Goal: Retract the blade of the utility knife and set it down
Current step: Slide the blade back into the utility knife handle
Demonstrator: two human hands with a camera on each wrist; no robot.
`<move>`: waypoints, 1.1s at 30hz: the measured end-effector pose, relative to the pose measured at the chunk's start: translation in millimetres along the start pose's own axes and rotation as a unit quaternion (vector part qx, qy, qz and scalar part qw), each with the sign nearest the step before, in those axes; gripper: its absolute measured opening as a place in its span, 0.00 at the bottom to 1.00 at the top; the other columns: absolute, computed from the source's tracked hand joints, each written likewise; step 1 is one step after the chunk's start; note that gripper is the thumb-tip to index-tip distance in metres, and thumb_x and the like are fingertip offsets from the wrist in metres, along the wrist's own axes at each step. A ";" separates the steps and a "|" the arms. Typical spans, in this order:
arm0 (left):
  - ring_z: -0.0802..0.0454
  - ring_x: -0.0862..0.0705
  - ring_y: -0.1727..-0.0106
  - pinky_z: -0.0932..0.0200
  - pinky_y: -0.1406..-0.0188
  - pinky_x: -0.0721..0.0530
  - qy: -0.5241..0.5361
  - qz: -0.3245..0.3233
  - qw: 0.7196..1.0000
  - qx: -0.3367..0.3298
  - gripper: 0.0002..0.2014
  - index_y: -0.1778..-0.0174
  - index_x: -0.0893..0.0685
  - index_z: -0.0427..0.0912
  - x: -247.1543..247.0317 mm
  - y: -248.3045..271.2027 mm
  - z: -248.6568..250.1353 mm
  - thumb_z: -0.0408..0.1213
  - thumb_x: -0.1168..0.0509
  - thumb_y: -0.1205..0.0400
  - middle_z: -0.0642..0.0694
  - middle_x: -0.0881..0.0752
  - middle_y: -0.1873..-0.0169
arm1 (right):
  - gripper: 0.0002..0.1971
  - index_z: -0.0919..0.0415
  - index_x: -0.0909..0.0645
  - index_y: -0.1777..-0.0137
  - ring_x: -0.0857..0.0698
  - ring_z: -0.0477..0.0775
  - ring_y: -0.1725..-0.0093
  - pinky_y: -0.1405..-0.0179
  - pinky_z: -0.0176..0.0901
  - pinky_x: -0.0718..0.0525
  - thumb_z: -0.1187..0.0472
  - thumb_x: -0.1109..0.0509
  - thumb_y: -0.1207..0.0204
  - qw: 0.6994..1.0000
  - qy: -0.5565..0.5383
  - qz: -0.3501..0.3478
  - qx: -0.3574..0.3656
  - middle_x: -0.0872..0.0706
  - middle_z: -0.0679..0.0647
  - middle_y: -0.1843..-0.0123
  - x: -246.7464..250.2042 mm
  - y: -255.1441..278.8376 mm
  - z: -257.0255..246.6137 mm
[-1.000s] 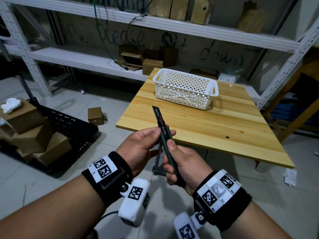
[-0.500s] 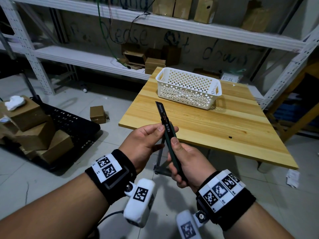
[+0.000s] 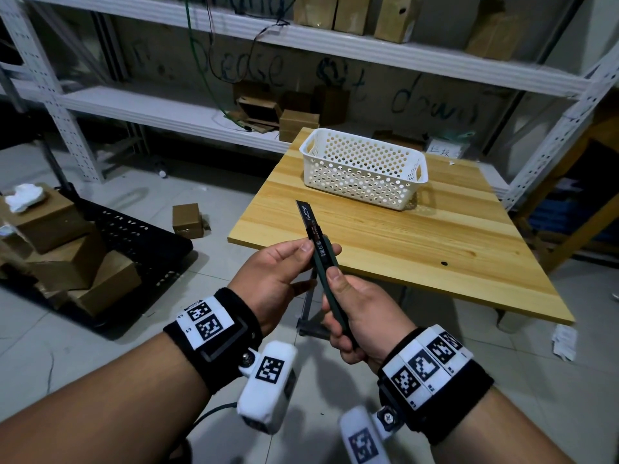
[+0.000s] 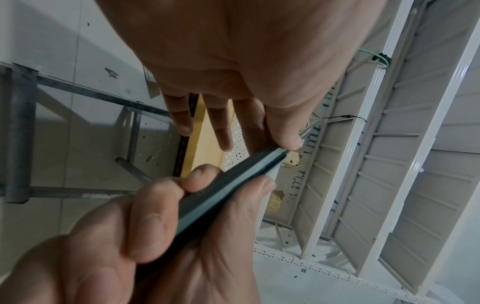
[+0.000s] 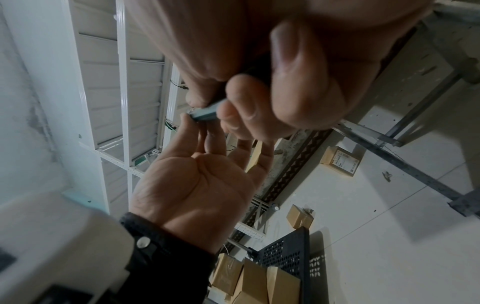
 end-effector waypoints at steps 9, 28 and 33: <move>0.43 0.11 0.32 0.30 0.22 0.25 0.015 -0.001 1.000 0.006 0.14 0.41 0.08 0.40 -1.5 -1.1 -1.4 0.40 0.37 0.11 0.40 0.07 0.36 | 0.25 0.61 0.24 0.52 0.30 0.50 0.82 0.83 0.32 0.35 0.36 0.41 0.16 1.000 0.006 0.003 -0.005 0.24 0.55 0.74 0.5 0.5 1.1; 0.46 0.10 0.36 0.35 0.28 0.22 0.047 -0.006 0.999 0.014 0.19 0.38 0.10 0.36 -0.3 -3.6 -2.7 0.45 0.33 0.18 0.39 0.07 0.35 | 0.22 0.60 0.24 0.50 0.30 0.50 0.81 0.84 0.32 0.35 0.40 0.42 0.14 1.000 -0.009 -0.004 -0.019 0.23 0.54 0.73 -3.4 0.8 1.1; 0.46 0.09 0.36 0.40 0.34 0.19 0.067 -0.004 0.998 0.019 0.18 0.39 0.10 0.37 -0.3 -3.1 -2.0 0.45 0.33 0.18 0.38 0.07 0.36 | 0.21 0.59 0.24 0.51 0.29 0.50 0.80 0.82 0.33 0.35 0.40 0.42 0.14 1.000 -0.011 -0.006 -0.008 0.23 0.53 0.73 -5.2 0.5 1.4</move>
Point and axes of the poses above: each hand's wrist, its own y-axis away from the middle knuckle, its own x-axis out of the back of the hand, z = x × y, the point moved 3 cm from there along -y, towards the middle knuckle
